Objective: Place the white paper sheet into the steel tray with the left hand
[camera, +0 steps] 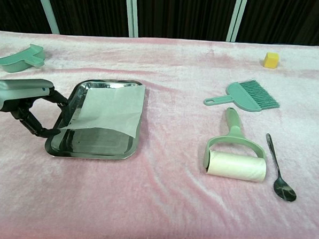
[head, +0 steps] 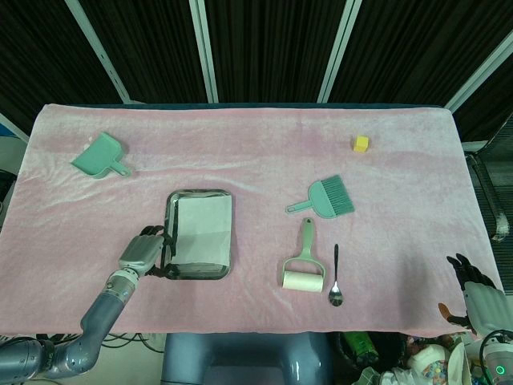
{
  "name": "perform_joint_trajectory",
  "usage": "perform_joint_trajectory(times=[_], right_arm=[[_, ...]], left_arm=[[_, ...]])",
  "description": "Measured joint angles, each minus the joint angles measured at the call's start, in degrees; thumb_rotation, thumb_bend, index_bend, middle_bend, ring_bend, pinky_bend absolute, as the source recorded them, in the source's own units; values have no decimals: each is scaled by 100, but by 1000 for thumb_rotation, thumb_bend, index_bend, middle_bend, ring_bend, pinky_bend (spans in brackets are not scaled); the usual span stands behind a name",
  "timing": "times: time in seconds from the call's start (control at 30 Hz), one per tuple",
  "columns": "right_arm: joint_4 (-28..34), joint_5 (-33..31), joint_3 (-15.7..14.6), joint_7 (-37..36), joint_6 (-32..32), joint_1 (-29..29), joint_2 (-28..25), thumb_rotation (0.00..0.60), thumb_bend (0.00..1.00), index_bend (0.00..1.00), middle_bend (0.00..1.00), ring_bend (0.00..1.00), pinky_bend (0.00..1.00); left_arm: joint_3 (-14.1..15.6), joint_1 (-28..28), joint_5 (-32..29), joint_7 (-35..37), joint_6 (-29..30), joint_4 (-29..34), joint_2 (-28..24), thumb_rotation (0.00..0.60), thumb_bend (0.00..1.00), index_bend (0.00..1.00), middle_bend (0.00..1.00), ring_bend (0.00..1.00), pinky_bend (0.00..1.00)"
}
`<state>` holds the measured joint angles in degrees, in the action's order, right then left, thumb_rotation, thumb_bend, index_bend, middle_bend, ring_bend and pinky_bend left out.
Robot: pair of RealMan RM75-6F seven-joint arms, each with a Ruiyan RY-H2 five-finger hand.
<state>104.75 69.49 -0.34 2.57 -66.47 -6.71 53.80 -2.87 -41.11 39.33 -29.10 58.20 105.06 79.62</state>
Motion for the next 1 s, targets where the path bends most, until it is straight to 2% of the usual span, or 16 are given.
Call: perform_joint_trajectory(times=[0.43, 0.57, 0.67, 0.77, 1.0], right_arm=[[5, -15, 3, -23, 24, -10, -10, 600, 243, 0, 4, 94, 151], [9, -18, 0, -23, 30, -10, -9, 600, 243, 0, 4, 94, 152], [14, -24, -2, -33, 39, -11, -12, 600, 243, 0, 4, 94, 152], [16, -33, -2, -46, 52, -14, -18, 600, 243, 0, 4, 93, 151], [26, -63, 5, -81, 63, -14, -28, 600, 243, 0, 4, 94, 152]], left_arm=[[132, -135, -244, -420, 178, 267, -213, 600, 352, 379, 269, 35, 49], [44, -131, -208, -342, 259, 314, -235, 600, 356, 328, 208, 20, 49], [-22, -81, 158, -85, 270, 209, -192, 600, 358, 252, 137, 0, 49], [-33, -29, 810, 279, 216, -80, -113, 600, 353, 196, 100, 0, 49], [25, -11, 2643, 1299, -63, -1481, 337, 600, 312, 174, 101, 0, 49]])
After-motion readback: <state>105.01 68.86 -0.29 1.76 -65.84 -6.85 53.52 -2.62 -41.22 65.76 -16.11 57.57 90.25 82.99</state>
